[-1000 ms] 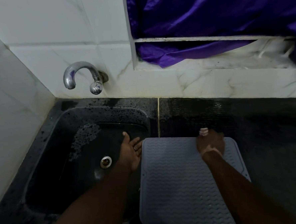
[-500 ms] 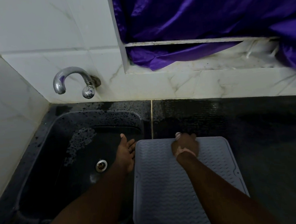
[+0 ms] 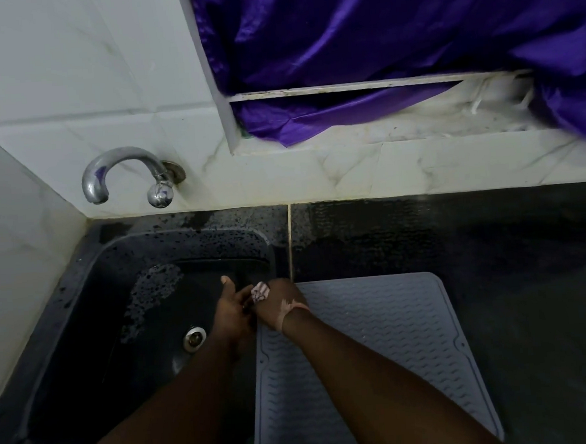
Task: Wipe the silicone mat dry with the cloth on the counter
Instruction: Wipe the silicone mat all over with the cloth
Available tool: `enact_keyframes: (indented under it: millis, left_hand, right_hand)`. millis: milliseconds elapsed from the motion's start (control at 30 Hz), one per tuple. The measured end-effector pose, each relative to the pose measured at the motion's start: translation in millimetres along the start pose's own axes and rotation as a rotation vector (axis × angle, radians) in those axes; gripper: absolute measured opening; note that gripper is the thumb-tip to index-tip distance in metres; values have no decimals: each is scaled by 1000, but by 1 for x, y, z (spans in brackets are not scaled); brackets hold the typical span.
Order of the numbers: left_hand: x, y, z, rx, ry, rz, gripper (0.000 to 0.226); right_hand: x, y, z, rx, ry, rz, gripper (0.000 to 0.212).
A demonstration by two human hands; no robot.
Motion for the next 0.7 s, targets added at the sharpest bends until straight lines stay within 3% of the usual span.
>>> enact_keyframes:
  millis: [67, 167, 267, 333, 467, 700]
  left_hand:
    - [1, 1, 1, -9, 15, 41, 91]
    - [0, 3, 1, -32, 28, 86, 89]
    - [-3, 2, 1, -51, 41, 130, 89]
    - [-5, 1, 1, -61, 61, 157, 89]
    - [-9, -4, 1, -61, 80, 146, 90]
    - [-11, -8, -3, -43, 76, 102, 91]
  right_hand:
    - [27, 17, -3, -16, 95, 42, 28]
    - [90, 64, -22, -129, 277, -102, 29]
    - [168, 130, -71, -373, 535, -199, 26]
    - [205, 170, -103, -502, 614, -251, 25]
    - [227, 216, -128, -625, 595, -261, 33]
    - [164, 152, -61, -359, 309, -360, 33]
Point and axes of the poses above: each hand's wrist, its own z-axis towards the middle knuckle, its own x-axis out of the back of the hand, y = z × x, the point moved 10 cm from there along z, towards the middle knuckle, and after that the axes turned 14 degrees about x, right-handed, at the moved point
